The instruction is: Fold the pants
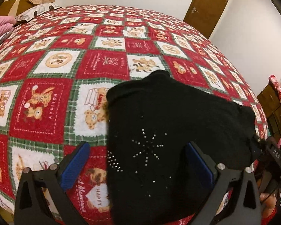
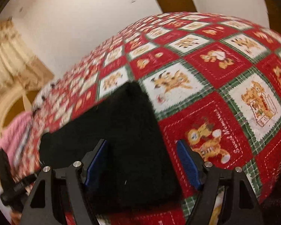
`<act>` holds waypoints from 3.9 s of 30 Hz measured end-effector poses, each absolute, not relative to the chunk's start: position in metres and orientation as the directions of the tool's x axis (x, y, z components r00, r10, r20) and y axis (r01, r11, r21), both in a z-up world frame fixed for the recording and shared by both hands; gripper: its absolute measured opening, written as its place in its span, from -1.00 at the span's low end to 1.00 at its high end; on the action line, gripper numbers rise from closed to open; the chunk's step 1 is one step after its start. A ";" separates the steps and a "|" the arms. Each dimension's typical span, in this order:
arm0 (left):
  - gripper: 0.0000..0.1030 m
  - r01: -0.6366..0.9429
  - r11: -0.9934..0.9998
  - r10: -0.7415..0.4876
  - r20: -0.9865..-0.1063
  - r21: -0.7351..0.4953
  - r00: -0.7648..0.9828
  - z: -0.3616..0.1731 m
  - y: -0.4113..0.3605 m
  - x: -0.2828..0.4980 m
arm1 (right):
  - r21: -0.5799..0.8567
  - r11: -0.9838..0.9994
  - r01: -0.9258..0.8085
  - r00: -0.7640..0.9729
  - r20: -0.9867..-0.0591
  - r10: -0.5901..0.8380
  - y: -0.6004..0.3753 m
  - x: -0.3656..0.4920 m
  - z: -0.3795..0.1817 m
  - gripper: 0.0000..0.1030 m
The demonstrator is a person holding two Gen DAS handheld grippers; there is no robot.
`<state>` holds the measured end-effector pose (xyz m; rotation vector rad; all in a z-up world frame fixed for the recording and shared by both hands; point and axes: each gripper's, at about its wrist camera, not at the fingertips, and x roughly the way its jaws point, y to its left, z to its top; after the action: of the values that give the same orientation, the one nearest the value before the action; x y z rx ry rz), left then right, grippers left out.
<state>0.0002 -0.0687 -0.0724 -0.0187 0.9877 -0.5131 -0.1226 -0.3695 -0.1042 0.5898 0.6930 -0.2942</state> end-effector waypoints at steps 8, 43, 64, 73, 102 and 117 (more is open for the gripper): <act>-0.03 0.479 0.844 -0.471 -0.763 -0.242 0.444 -0.067 -0.076 -0.012 | 0.230 0.903 0.362 0.697 -0.711 -0.098 -0.335 -0.115 -0.093 -0.29; -0.55 -0.045 0.999 0.017 -0.662 -0.025 0.750 -0.054 0.163 0.131 | 0.170 0.974 -0.151 0.733 -0.641 0.226 -0.078 0.165 -0.079 -0.35; 0.98 -0.253 0.949 0.315 -0.573 0.188 0.757 -0.034 0.178 0.097 | 0.067 0.998 -0.019 0.883 -0.467 0.048 -0.065 0.088 -0.041 0.20; 0.98 -0.135 0.987 0.161 -0.594 0.089 0.788 -0.030 0.147 0.084 | 0.057 0.993 -0.104 0.771 -0.626 0.117 -0.044 0.102 -0.077 -0.44; 1.00 0.004 1.000 -0.013 -0.739 -0.013 0.674 -0.079 0.146 0.075 | 0.013 0.987 -0.159 0.737 -0.664 0.128 -0.047 0.093 -0.089 -0.40; 1.00 0.015 0.981 0.109 -0.620 0.192 0.777 -0.033 0.136 0.073 | 0.098 0.991 -0.088 0.776 -0.617 0.130 -0.064 0.069 -0.066 -0.22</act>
<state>0.0735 0.1356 -0.0334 0.1905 0.6796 0.0515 0.0692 -0.0641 -0.0664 0.0649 0.6722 0.1183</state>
